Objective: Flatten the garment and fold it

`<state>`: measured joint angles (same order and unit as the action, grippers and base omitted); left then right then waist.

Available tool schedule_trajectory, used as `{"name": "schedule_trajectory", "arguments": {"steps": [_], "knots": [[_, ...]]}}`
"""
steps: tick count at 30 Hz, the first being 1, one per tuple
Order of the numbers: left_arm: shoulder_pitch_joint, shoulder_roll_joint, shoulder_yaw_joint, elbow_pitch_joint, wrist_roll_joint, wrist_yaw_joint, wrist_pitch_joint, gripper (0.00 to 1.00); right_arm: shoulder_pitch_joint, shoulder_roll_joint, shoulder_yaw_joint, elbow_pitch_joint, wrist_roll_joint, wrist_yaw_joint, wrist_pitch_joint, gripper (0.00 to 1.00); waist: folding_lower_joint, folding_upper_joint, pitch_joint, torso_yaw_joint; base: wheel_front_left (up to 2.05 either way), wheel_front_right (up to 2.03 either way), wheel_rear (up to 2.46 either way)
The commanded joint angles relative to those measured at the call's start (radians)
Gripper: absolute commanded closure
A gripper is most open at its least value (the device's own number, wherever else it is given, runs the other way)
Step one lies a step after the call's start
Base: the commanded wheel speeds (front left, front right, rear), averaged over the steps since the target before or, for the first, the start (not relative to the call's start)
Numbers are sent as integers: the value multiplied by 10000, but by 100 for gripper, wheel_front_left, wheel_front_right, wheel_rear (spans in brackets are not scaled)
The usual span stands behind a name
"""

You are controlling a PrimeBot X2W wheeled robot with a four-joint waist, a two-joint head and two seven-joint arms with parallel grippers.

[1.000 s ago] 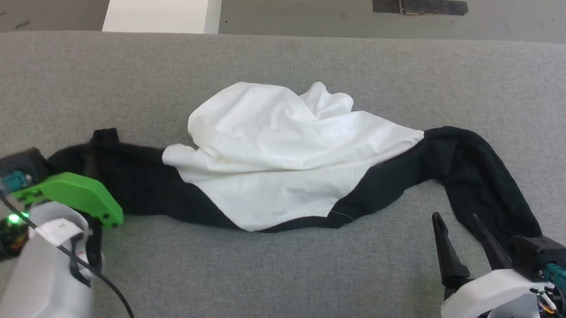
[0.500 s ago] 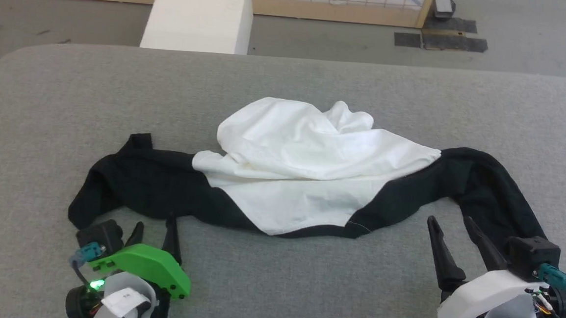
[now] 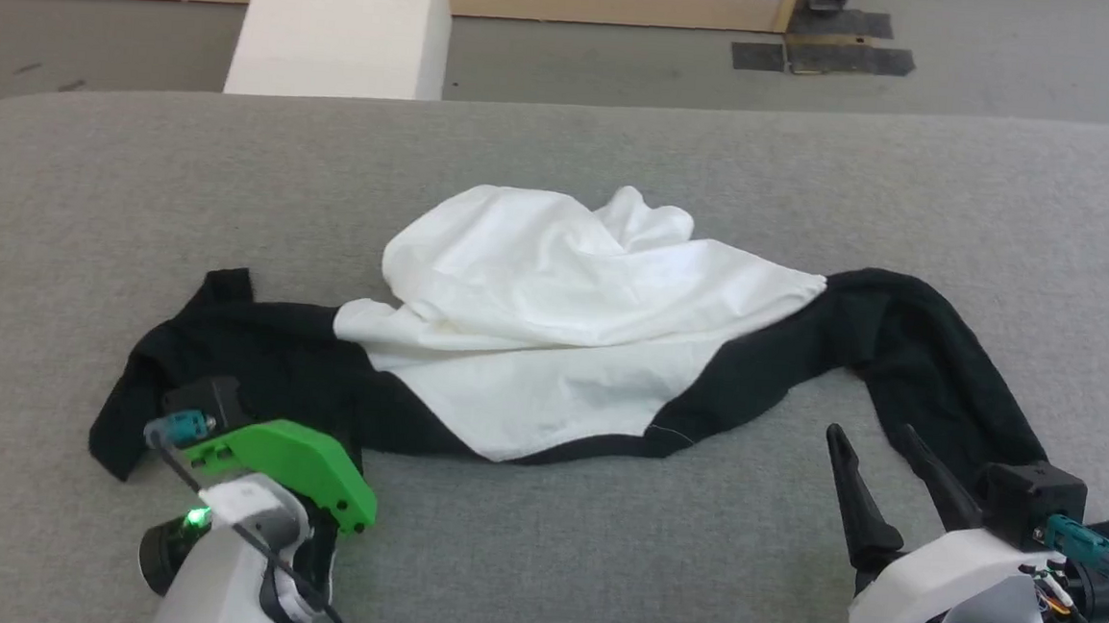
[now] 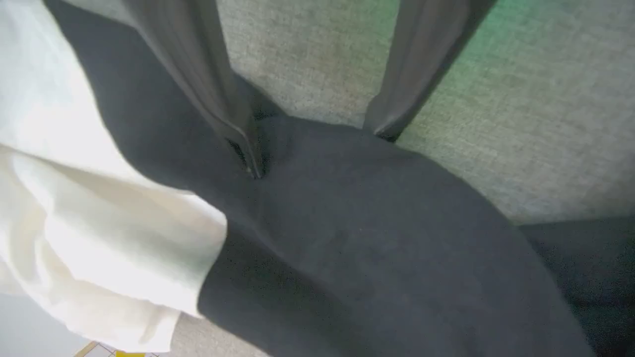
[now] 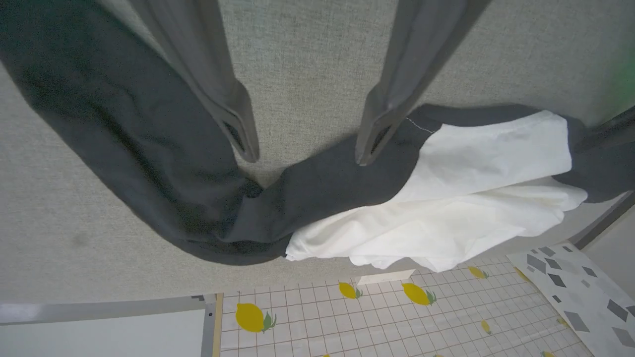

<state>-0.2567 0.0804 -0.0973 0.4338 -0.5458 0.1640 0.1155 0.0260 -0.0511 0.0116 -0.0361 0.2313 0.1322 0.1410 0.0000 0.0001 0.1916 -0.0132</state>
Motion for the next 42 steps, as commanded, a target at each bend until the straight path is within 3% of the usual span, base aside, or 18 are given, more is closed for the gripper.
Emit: {"name": "schedule_trajectory", "arguments": {"steps": [1, 2, 3, 4, 12, 20, 27, 28, 29, 30, 31, 36, 42], "knots": [[38, -22, -156, 237, -148, -71, 362, 0, -21, 9, -4, 29, 39, -15, -3, 0, 0, -1, 59, -146, 0, 0, 0], [42, 3, -230, 251, -127, -110, 450, 56, -26, 9, -2, 43, 38, -15, 22, 0, 0, -1, 65, -179, 0, 0, 0], [50, 18, -234, 216, -119, -121, 408, 88, -33, 9, -12, 59, 46, -15, 52, 0, 0, -1, 72, -201, 0, 0, 0], [88, 51, -242, 165, -82, -127, 310, 100, -67, 9, -69, 107, 88, -15, 89, 0, 0, -1, 78, -220, 0, 0, 0], [341, 199, 97, -595, 141, 105, -1070, 100, -1031, 9, -332, 1096, 740, -15, 843, 0, 0, -1, 124, 177, 0, 0, 0], [195, 111, -274, -809, 157, -60, -1041, 100, -2817, 9, -1008, 3571, 1168, -15, 1668, 0, 0, -1, 372, 803, 0, 0, 0], [-4, 12, -531, -720, 122, -147, -1116, 100, -4118, 9, -991, 5601, 1720, -15, 1211, 0, 0, -1, 594, 1021, 0, 0, 0], [-17, 9, -547, -696, 119, -156, -1129, 100, -4245, 9, -971, 5792, 1736, -15, 1102, 20, 0, -1, 600, 1026, 0, 0, 0], [-27, 7, -564, -661, 114, -166, -1143, 100, -4386, 9, -945, 5978, 1706, -15, 931, 65, 0, -1, 594, 1027, 0, 0, 0], [-27, 5, -577, -636, 111, -171, -1155, 100, -4479, 9, -931, 6071, 1695, -15, 756, 87, 0, -1, 580, 1026, 0, 0, 0], [-20, 3, -579, -609, 101, -172, -1179, 100, -4546, 9, -894, 6171, 1705, -15, 582, 100, 0, -1, 537, 1014, 0, 0, 0], [134, 100, -545, -675, 72, -209, -1324, 100, -4294, 9, -668, 5949, 1816, -15, 47, 100, 0, -1, 158, 854, 0, 0, 0], [574, 113, -278, -2095, -833, -798, -1070, 100, -2934, 9, -835, 3674, 1401, -15, 342, 100, 0, -1, -446, 602, 0, 0, 0]]}}
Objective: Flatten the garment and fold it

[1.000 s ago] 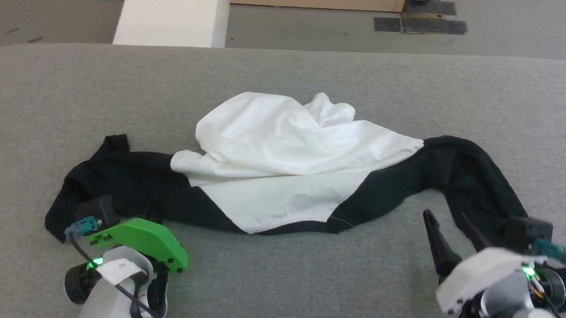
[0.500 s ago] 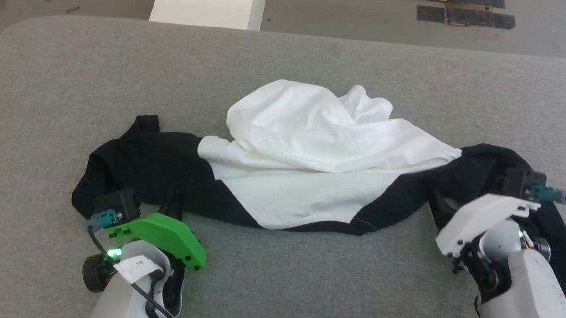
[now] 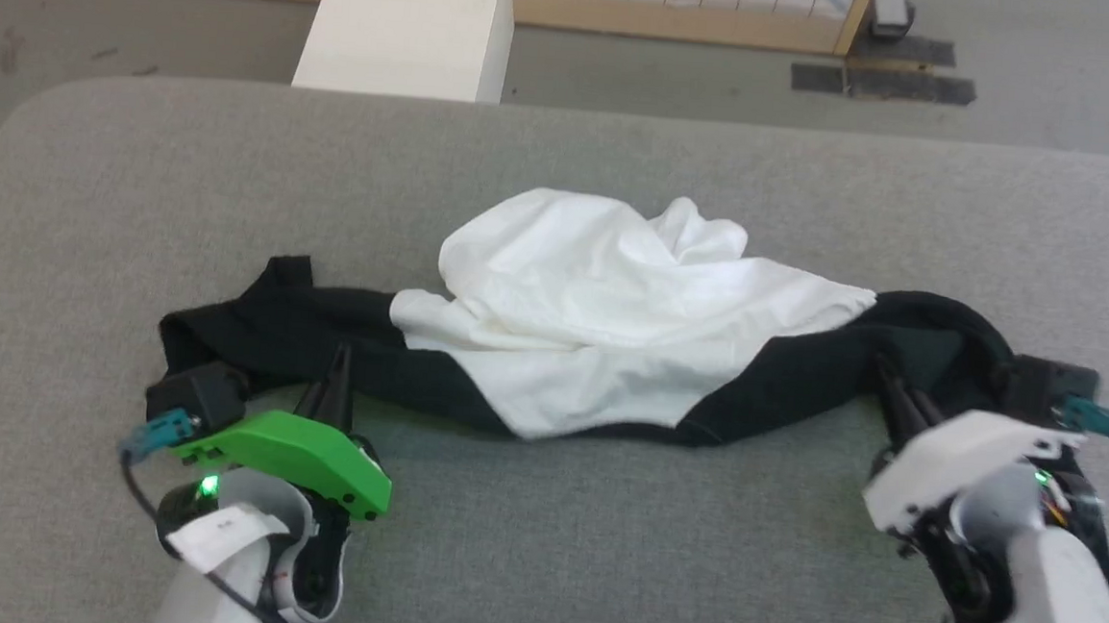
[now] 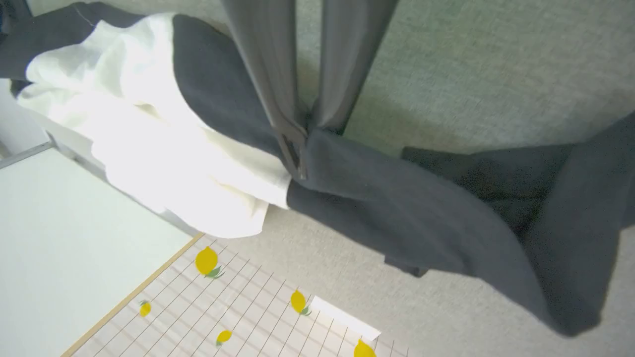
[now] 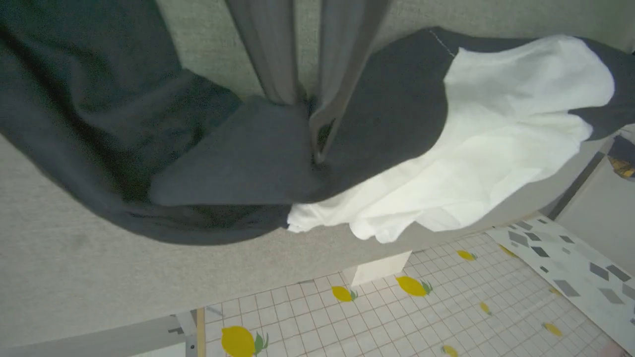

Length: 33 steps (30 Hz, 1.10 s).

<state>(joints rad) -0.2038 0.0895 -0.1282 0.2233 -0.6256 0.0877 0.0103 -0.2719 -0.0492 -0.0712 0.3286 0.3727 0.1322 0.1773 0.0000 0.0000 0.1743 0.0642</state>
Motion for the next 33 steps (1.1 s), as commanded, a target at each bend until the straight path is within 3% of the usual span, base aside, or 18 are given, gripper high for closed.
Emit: {"name": "schedule_trajectory", "arguments": {"steps": [1, 5, 10, 14, 18, 24, 29, 33], "knots": [[121, 71, 69, -403, -199, -143, 124, 100, 352, -10, -126, -630, -106, -15, 213, 100, 0, 0, -366, -211, 0, 0, 0], [219, 221, 216, -2132, -929, -455, 846, 100, 1210, -10, -571, -3214, -712, -15, 1400, 100, 0, 0, -577, -348, 0, 0, 0], [-323, 544, 127, -4055, -1456, -469, 2076, 100, 1266, -48, -742, -5962, -1697, -15, 3225, 100, 0, 0, -566, -423, 0, 0, 0], [-1420, 1018, 208, -4570, -1487, -344, 2892, 100, 427, -968, -357, -6833, -2011, -15, 4559, 100, 0, 0, -230, -549, 0, 0, 0], [-3118, 1174, 537, -4378, -1674, 76, 3512, 100, -1477, -2194, 36, -6548, -1869, -15, 5525, 100, 0, 0, 499, -744, 0, 0, 0], [-6119, 1597, 1014, -3249, -1335, 716, 3809, 100, -5018, -3053, 512, -5029, -1826, -15, 6180, 100, 0, 0, 1875, -1036, 0, 0, 0], [-8487, 2072, 1230, -1701, -574, 1131, 3421, 100, -7959, -2933, 616, -3282, -2306, -15, 5529, 100, 0, 0, 2862, -1249, 0, 0, 0], [-10134, 2000, 1553, -706, -321, 1442, 2566, 100, -9836, -2491, 421, -2006, -2854, -15, 4692, 100, 0, 0, 3467, -1326, 0, 0, 0]]}}
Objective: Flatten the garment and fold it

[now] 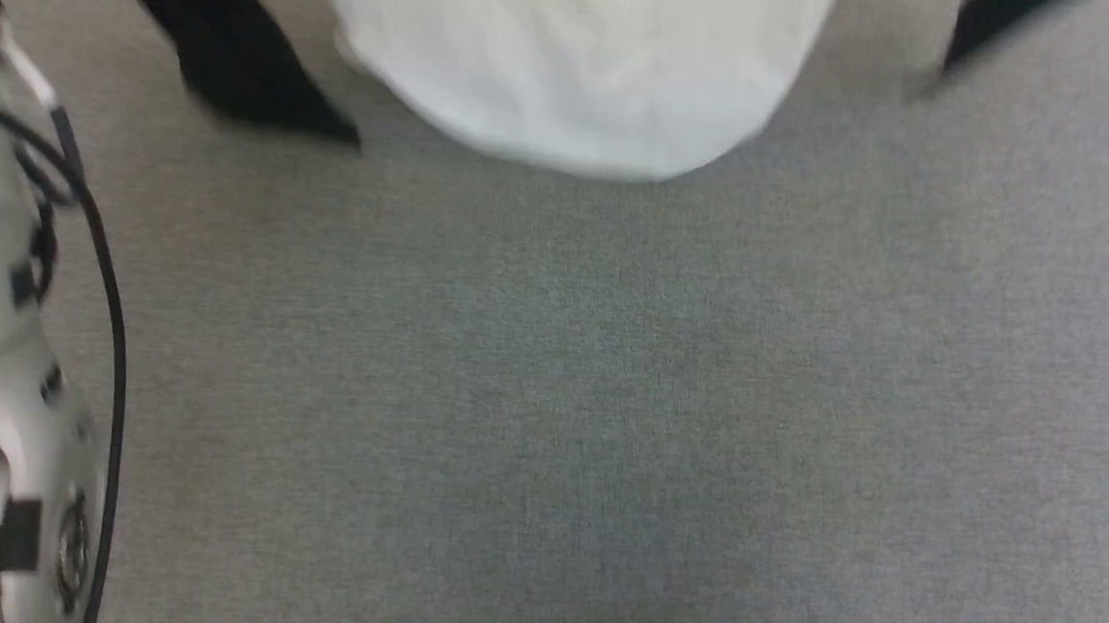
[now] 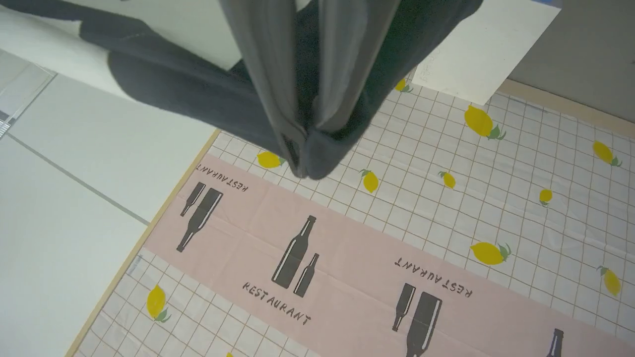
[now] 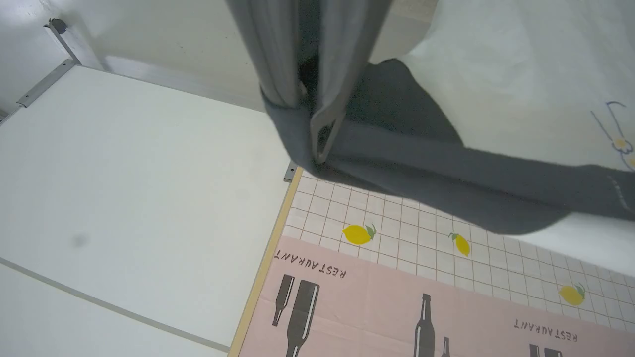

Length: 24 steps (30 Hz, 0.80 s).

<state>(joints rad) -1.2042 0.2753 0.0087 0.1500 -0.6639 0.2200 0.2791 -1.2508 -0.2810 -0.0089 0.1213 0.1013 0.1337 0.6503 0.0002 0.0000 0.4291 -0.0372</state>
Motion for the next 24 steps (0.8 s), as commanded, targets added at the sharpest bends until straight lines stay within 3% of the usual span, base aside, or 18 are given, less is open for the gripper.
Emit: {"name": "schedule_trajectory", "arguments": {"steps": [1, 7, 12, 16, 19, 24], "knots": [[-499, 91, 268, 222, 87, 158, -396, 100, -490, -75, -233, 342, -287, -30, -294, 100, -2, 0, 1046, -319, 0, 0, 0], [-1885, 14, 590, 1151, 116, 40, -1599, 100, -2082, 415, -471, 1552, -1046, -30, -1851, 100, -2, 0, 1324, -345, 0, 0, 0], [-1555, -57, 528, 1821, -66, -374, -1766, 100, -1935, 659, -399, 2522, -1018, -30, -2278, 100, -2, 0, 1179, -221, 0, 0, 0], [-289, 190, 84, 2247, 71, -897, -1430, 100, -833, 711, -127, 3231, -465, -30, -2029, 100, -2, 0, 805, -136, 0, 0, 0], [968, 327, -171, 2293, 26, -1289, -1093, 100, 297, 713, 154, 3421, 113, -30, -1239, 100, -2, 0, 362, -92, 0, 0, 0], [3886, 762, -944, 1661, 446, -1652, -460, 100, 2866, 376, 609, 2381, 1311, -30, -56, 100, -2, 0, -616, 70, 0, 0, 0]]}}
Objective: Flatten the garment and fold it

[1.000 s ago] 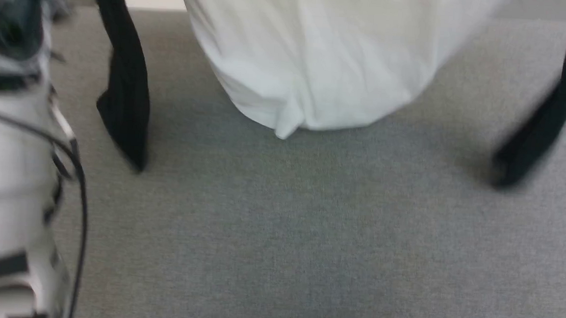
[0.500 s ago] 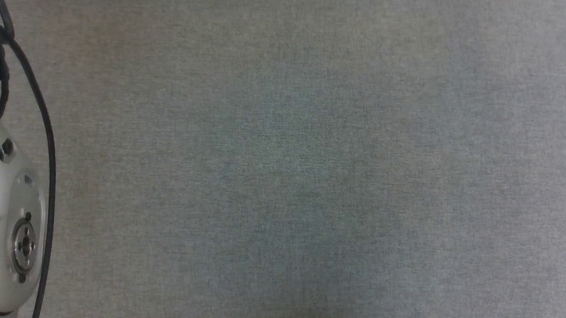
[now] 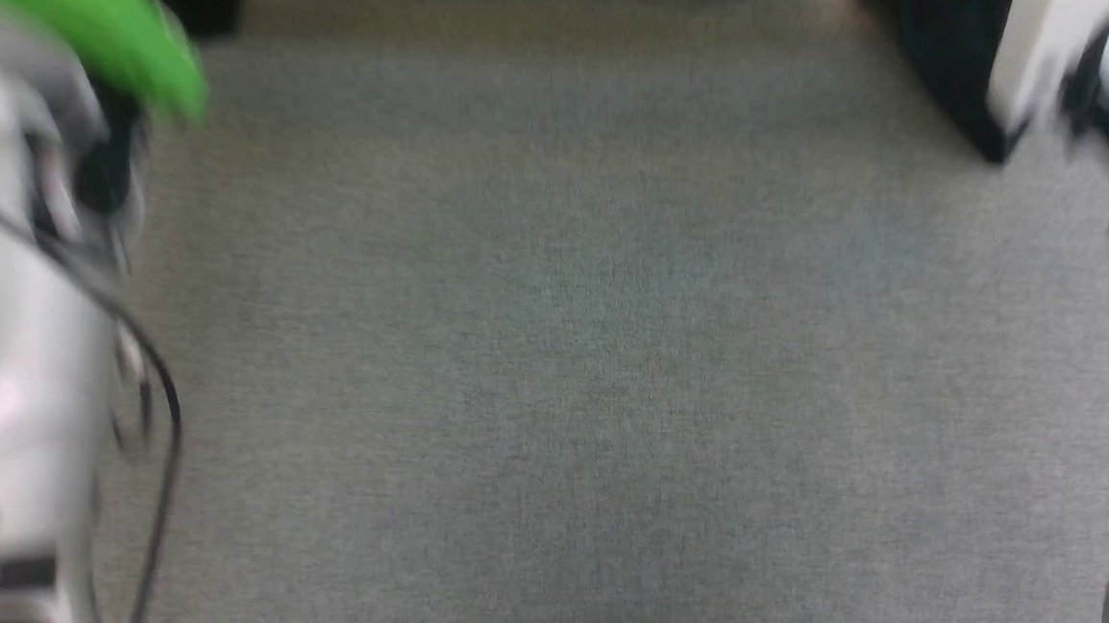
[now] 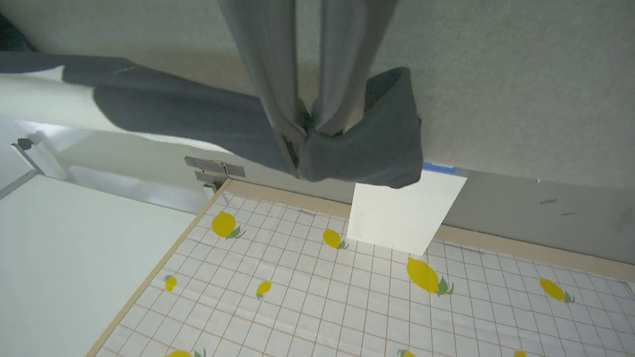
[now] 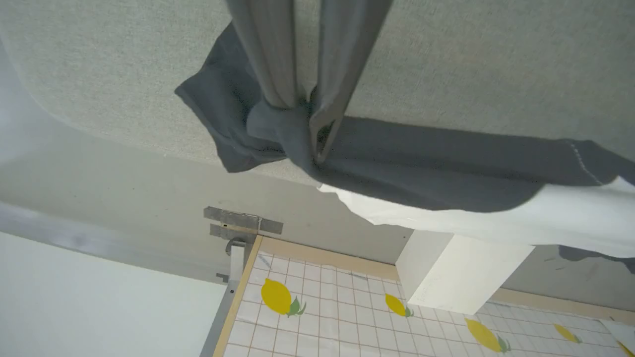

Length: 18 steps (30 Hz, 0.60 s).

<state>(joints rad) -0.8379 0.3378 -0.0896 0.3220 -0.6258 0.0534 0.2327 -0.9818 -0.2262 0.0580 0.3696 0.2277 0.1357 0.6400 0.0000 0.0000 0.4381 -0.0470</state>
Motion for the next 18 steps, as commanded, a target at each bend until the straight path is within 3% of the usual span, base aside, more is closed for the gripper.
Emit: {"name": "schedule_trajectory", "arguments": {"steps": [1, 9, 18], "knots": [[789, 93, -19, -269, -4, 27, 134, 100, 728, -235, -80, -413, 222, -50, 229, 100, 0, 0, -893, 202, 0, 0, 0], [5397, -9, -338, -2770, -368, 637, 1161, 100, 5718, -315, -1235, -3882, 1019, -50, 2047, 100, 0, 0, -1939, 507, 0, 0, 0], [8666, -108, -629, -4725, -365, 1570, 1814, 100, 9495, 770, -2423, -6488, 338, -50, 3799, 100, 0, 0, -2590, 609, 0, 0, 0]]}}
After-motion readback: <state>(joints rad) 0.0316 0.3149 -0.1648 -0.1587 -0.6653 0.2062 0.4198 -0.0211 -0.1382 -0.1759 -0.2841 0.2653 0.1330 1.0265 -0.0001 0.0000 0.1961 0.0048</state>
